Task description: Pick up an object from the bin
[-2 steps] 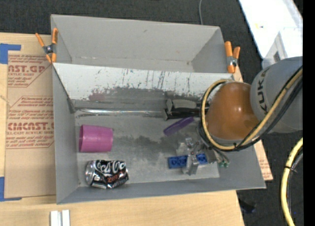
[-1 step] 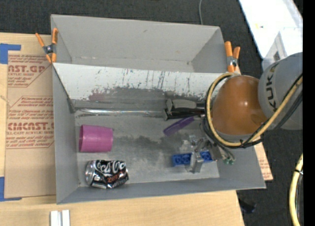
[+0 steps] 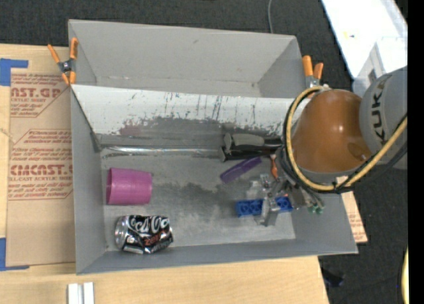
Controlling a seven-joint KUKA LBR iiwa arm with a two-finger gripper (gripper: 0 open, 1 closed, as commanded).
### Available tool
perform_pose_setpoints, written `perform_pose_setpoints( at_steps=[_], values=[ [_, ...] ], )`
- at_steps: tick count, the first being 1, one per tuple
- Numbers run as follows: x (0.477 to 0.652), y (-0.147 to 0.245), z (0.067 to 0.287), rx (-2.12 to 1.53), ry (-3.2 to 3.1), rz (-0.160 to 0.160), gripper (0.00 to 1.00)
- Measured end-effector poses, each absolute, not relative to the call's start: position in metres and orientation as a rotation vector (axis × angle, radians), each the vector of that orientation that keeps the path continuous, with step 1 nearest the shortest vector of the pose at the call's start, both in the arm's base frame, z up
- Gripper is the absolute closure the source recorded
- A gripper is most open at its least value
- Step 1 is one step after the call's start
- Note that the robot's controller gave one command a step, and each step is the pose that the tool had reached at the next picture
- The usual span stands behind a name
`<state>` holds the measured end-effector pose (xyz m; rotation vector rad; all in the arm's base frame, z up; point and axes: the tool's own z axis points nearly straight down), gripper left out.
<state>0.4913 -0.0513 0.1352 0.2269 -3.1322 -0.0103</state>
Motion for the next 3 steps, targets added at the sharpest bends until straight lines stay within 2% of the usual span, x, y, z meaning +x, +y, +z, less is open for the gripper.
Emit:
perform_pose_setpoints(
  at_steps=[3],
  values=[
    [0.492,-0.051,0.176,0.228,-3.136,-0.009,1.0]
  ],
)
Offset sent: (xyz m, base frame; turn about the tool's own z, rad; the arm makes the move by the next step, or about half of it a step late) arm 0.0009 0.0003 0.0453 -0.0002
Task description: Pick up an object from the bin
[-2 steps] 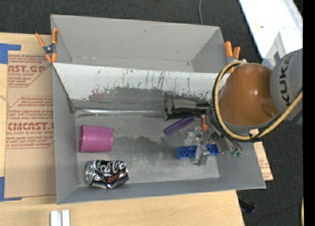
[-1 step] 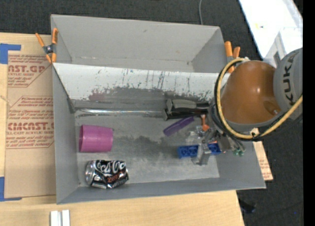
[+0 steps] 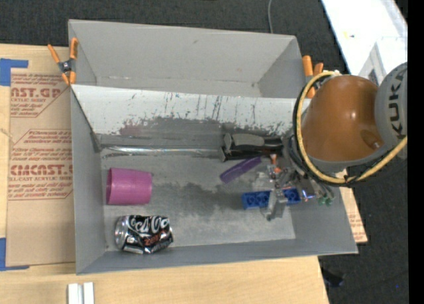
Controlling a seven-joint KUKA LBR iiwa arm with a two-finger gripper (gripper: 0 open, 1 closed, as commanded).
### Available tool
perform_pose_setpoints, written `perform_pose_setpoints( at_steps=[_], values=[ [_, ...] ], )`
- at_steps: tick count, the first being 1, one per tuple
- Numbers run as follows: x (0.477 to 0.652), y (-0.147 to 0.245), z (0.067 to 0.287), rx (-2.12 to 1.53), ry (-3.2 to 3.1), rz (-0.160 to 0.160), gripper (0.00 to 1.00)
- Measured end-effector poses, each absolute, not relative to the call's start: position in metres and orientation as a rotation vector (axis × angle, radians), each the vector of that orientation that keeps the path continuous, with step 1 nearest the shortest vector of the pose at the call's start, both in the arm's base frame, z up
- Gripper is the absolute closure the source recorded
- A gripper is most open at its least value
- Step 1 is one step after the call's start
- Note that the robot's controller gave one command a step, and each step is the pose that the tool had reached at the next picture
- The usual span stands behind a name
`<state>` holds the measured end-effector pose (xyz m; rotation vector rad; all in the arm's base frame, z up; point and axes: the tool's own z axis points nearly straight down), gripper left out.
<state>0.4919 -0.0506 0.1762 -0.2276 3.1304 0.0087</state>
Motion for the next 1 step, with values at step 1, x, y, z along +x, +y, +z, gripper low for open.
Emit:
perform_pose_setpoints(
  at_steps=[1],
  values=[
    [0.492,-0.0506,0.1841,-0.227,3.131,0.009,1.0]
  ],
)
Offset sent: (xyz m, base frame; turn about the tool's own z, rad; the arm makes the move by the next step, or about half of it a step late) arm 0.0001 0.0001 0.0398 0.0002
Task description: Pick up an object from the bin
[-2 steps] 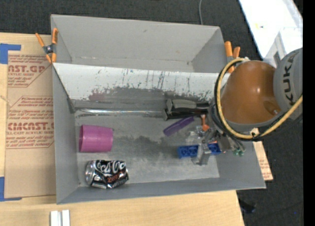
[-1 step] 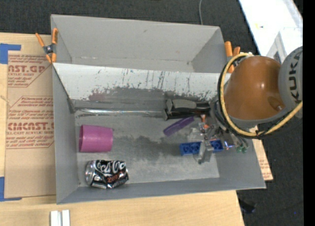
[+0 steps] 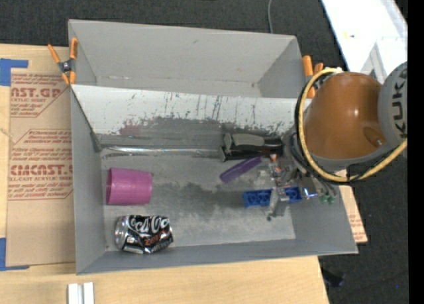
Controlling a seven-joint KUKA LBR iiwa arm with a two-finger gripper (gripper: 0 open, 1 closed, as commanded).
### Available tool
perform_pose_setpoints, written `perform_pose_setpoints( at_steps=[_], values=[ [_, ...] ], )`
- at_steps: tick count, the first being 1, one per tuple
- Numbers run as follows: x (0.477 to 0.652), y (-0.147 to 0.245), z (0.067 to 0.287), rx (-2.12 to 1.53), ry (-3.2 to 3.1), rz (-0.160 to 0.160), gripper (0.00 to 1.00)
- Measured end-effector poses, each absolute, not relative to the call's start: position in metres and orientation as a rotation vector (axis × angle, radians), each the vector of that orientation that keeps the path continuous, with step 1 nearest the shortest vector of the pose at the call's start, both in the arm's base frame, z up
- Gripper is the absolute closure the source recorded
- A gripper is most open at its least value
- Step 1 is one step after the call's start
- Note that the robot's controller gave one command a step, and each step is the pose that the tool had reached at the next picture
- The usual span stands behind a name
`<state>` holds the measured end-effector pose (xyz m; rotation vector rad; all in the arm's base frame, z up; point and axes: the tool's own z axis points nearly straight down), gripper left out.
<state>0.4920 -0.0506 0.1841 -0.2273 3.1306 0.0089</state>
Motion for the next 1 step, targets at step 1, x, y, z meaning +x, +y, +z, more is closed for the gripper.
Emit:
perform_pose_setpoints(
  at_steps=[1],
  values=[
    [0.4916,-0.0502,0.1967,-0.228,3.133,0.01,1.0]
  ],
)
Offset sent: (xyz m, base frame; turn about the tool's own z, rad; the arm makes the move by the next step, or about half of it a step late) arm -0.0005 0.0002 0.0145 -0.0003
